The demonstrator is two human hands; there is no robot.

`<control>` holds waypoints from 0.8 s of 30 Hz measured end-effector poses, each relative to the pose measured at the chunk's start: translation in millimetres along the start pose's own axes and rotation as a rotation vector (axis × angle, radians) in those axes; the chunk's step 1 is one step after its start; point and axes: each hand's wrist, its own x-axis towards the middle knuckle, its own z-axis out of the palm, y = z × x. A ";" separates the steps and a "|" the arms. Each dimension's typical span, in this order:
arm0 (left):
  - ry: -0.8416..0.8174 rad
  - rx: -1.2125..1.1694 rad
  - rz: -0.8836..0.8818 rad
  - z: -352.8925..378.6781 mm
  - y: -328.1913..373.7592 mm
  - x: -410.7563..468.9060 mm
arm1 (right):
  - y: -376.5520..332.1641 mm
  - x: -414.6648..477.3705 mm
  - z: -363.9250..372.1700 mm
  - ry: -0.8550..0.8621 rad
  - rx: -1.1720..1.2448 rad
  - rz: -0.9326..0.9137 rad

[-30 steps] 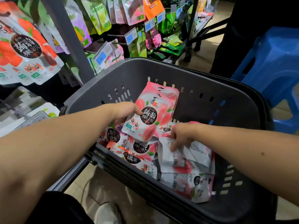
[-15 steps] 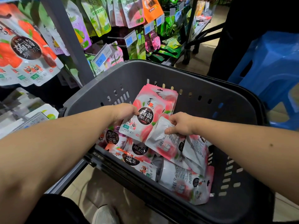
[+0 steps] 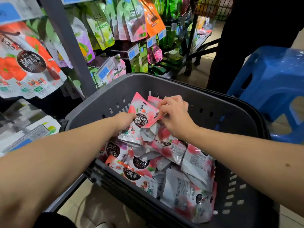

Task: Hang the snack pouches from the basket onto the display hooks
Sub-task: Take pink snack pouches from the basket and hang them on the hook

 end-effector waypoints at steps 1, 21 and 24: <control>0.018 -0.027 -0.017 -1.5 -1.3 0.6 | -1.8 0.5 -1.4 0.061 -0.035 -0.052; -0.491 -0.548 -0.108 -7.8 14.9 -18.9 | -6.6 -2.6 4.7 0.167 -0.086 -0.408; -0.445 -0.452 -0.062 -7.4 15.9 -21.8 | -0.1 -6.2 7.8 0.144 -0.107 -0.406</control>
